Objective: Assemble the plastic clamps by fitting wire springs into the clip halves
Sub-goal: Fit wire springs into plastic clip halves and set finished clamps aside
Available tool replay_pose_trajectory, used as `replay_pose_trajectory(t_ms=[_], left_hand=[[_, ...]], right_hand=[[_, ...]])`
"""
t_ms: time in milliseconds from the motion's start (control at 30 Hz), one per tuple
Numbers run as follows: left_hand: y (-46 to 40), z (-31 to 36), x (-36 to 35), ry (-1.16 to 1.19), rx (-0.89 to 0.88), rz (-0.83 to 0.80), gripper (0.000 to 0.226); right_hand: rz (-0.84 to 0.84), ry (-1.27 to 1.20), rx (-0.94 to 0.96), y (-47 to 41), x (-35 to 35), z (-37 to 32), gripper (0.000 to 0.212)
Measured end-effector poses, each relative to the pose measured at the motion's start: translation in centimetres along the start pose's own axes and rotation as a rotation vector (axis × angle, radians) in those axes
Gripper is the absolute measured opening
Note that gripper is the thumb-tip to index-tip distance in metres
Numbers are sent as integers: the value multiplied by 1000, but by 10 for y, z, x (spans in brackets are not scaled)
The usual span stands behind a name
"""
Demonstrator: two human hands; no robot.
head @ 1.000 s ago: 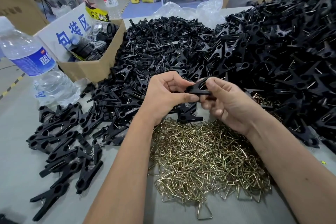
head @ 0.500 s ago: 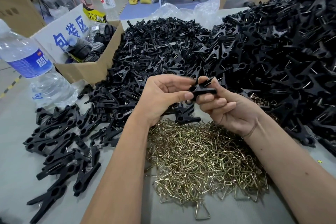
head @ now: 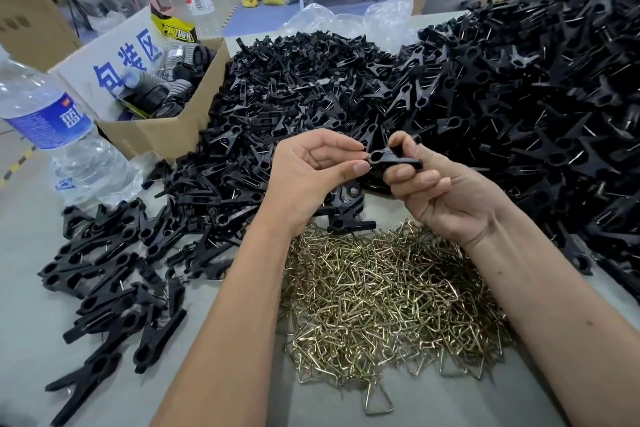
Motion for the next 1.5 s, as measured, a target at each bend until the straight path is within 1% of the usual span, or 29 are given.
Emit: replay_pose_trajectory(t_ms=[100, 167, 233, 300, 333, 367, 400, 433, 467, 500, 533, 567, 600, 633, 700, 767, 800, 967, 1000, 1067, 1167, 1233, 1300, 1367, 1400, 1433, 1500], left_hand=[[-1, 1, 1, -52, -16, 22, 25], [-2, 1, 7, -163, -45, 103, 24], [-4, 0, 14, -450, -55, 218, 20], [-4, -4, 13, -815, -52, 272, 23], [-5, -7, 11, -945, -43, 263, 28], [-5, -10, 8, -1014, -28, 250, 32], [-6, -13, 7, -1035, -14, 248, 35], [-7, -13, 7, -1033, -9, 259, 36], [-7, -13, 8, -1024, -6, 278, 35], [-8, -13, 9, -1016, -5, 299, 35], [-7, -11, 10, -1009, -9, 315, 35], [-7, -11, 10, -1002, -16, 322, 36], [-6, -10, 10, -992, -28, 324, 36], [-6, -9, 10, -978, -42, 330, 36], [-5, -8, 12, -934, -52, 373, 34], [-5, -8, 17, -860, -45, 437, 33], [-4, -7, 18, -826, -49, 473, 34], [-1, 0, 37, -759, -84, 717, 32], [-1, 1, 44, -774, -69, 752, 32], [-3, 0, 53, -824, -35, 762, 32], [-4, 1, 56, -868, -16, 713, 30], [-2, 5, 54, -881, -59, 638, 24], [1, 7, 50, -954, -79, 482, 19], [2, 6, 47, -1034, -20, 300, 17], [3, 5, 47, -1071, 22, 234, 18], [3, 5, 47, -1100, 60, 193, 20], [5, 5, 50, -1126, 117, 158, 29]], right_hand=[[-7, 138, 56, 0, -1, -1, 11], [0, 295, 176, -1, -2, -10, 17], [73, 493, 349, -4, -5, -29, 22], [193, 733, 528, -9, -9, -54, 33], [233, 879, 611, -12, -13, -66, 41], [264, 1057, 680, -16, -19, -77, 51], [294, 1260, 728, -19, -23, -86, 61], [330, 1478, 764, -21, -26, -91, 65], [354, 1700, 795, -23, -29, -94, 60], [343, 1882, 812, -25, -34, -92, 48], [285, 1997, 798, -26, -39, -86, 32], [191, 2066, 754, -27, -42, -76, 20], [83, 2113, 688, -28, -44, -63, 12], [-20, 2155, 606, -28, -44, -50, 9], [-185, 2315, 434, -28, -40, -27, 14], [-254, 2521, 306, -29, -31, -12, 28], [-249, 2565, 277, -30, -27, -9, 31], [-175, 2617, 302, -33, -20, -9, 22], [-154, 2620, 320, -33, -20, -10, 20], [-92, 2605, 358, -32, -20, -13, 18], [0, 2600, 398, -34, -20, -13, 18], [2, 2620, 390, -36, -21, -11, 24], [-21, 2592, 427, -38, -25, -10, 27], [-110, 2497, 459, -40, -32, -5, 22], [-177, 2415, 420, -42, -36, 0, 19], [-242, 2330, 337, -44, -38, 7, 16], [-309, 2240, 160, -50, -39, 21, 20]])
Point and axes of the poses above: each hand's wrist, its own y-axis away from the middle knuckle, its own x-axis out of the back of the hand, z = x × y, the point moved 4 cm from there along -y, towards the middle knuckle, and after that the axes turned 14 degrees about x, right-handed, at the moved point
